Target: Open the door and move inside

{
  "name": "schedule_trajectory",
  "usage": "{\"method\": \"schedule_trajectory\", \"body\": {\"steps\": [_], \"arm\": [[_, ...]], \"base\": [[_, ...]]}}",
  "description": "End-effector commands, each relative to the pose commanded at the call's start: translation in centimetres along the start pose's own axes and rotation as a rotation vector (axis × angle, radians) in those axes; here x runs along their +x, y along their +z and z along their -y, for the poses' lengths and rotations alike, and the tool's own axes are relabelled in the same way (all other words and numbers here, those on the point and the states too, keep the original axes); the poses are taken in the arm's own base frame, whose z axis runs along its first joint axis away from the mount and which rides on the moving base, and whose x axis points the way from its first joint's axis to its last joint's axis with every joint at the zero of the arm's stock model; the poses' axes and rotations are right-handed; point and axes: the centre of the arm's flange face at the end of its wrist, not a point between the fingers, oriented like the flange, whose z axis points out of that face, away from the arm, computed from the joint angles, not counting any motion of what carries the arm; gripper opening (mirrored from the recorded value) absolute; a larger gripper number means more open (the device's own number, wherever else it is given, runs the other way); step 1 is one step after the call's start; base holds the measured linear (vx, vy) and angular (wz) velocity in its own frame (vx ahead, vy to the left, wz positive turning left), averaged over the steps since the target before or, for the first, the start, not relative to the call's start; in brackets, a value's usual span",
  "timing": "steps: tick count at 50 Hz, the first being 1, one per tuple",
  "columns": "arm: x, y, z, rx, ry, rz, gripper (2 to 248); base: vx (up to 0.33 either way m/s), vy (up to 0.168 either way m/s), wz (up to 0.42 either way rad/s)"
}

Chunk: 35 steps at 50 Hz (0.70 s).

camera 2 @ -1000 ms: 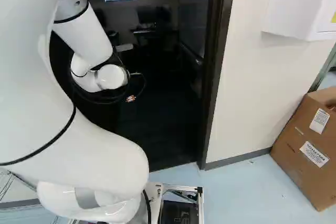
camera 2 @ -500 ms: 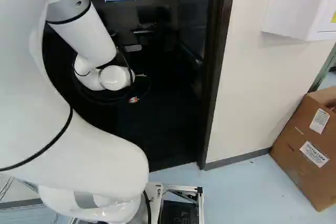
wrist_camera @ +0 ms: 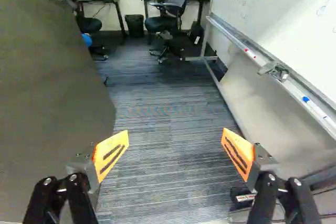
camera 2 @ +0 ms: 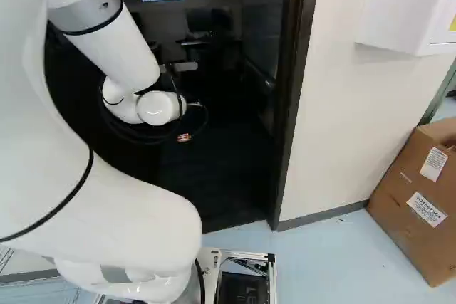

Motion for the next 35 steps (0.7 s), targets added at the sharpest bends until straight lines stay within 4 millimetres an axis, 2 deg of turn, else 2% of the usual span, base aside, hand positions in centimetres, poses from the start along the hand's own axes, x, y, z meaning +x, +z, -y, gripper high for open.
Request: {"method": "schedule_trajectory", "body": {"steps": [23, 35], "arm": [[-1.3, -2.2, -1.9, -0.053, 0.024, -0.009, 247], [-1.6, -2.7, -2.5, -0.071, 0.031, -0.011, 247]], "base": [[0.000, 0.000, 0.000], [0.000, 0.000, 0.000]]}}
